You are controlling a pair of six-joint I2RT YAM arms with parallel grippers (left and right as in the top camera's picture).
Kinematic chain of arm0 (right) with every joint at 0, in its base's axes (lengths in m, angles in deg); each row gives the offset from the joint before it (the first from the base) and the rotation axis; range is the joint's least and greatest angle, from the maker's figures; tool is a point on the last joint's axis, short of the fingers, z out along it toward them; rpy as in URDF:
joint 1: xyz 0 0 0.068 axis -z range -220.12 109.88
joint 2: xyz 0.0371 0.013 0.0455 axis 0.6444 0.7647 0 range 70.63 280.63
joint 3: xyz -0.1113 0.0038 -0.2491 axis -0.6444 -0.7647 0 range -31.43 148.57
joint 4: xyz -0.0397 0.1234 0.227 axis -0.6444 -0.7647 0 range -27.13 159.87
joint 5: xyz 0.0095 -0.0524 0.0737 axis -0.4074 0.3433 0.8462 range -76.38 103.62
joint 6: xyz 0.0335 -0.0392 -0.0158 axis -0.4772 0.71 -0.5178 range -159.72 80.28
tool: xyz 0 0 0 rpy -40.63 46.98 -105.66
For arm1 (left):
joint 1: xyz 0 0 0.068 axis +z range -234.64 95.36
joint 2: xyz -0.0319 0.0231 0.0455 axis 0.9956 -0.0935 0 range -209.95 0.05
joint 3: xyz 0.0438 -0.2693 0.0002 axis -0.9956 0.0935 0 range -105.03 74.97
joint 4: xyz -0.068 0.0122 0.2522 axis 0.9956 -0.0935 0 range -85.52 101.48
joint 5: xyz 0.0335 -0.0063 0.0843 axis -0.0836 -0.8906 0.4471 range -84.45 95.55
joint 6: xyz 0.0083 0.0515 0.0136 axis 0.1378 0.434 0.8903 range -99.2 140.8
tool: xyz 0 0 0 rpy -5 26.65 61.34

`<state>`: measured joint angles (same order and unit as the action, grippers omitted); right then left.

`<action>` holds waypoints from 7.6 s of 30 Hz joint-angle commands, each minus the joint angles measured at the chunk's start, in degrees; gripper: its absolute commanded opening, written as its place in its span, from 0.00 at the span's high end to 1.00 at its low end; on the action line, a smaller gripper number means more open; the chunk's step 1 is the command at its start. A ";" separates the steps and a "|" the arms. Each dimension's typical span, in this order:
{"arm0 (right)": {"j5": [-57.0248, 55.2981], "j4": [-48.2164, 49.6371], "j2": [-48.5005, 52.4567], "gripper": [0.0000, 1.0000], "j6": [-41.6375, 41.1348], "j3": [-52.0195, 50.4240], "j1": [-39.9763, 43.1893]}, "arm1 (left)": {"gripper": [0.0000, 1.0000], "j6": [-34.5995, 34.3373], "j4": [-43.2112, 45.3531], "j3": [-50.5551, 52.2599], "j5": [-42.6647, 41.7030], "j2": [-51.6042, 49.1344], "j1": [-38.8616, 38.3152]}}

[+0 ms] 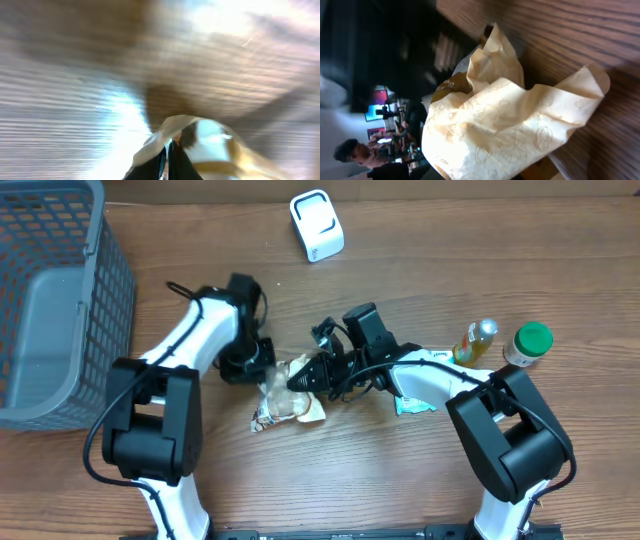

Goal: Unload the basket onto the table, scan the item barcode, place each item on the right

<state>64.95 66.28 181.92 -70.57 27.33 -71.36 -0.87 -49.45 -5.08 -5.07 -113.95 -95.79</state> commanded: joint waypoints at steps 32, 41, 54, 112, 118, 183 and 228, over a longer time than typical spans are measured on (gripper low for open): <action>-0.22 -3.17 -0.07 0.90 4.33 0.22 -1.16 | 0.00 6.69 -1.81 -11.54 6.75 1.27 11.19; -0.24 -3.72 -0.07 0.90 4.33 0.22 -1.16 | 0.00 6.69 -1.81 -11.54 6.75 1.27 11.19; -0.26 -3.80 -0.07 0.89 4.35 0.22 -1.16 | 0.00 6.69 -1.81 -11.54 6.75 1.27 11.19; -0.31 -4.44 -0.07 0.91 4.39 0.22 -1.14 | 0.01 6.69 -1.81 -11.54 6.75 1.27 11.19; -0.26 -4.44 -0.07 0.91 4.35 0.22 -1.14 | 0.00 6.69 -1.81 -11.54 6.75 1.27 11.19; -0.24 -3.58 -0.07 0.96 4.37 0.22 -1.14 | 0.00 6.69 -1.81 -11.54 6.75 1.27 11.15; 1.38 -5.07 -9.64 0.96 5.92 0.24 -1.14 | 0.00 6.69 -1.81 -11.54 6.75 1.27 11.15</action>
<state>64.82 61.03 176.91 -65.35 27.31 -72.41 4.75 -51.30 -16.09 1.14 -113.95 -84.32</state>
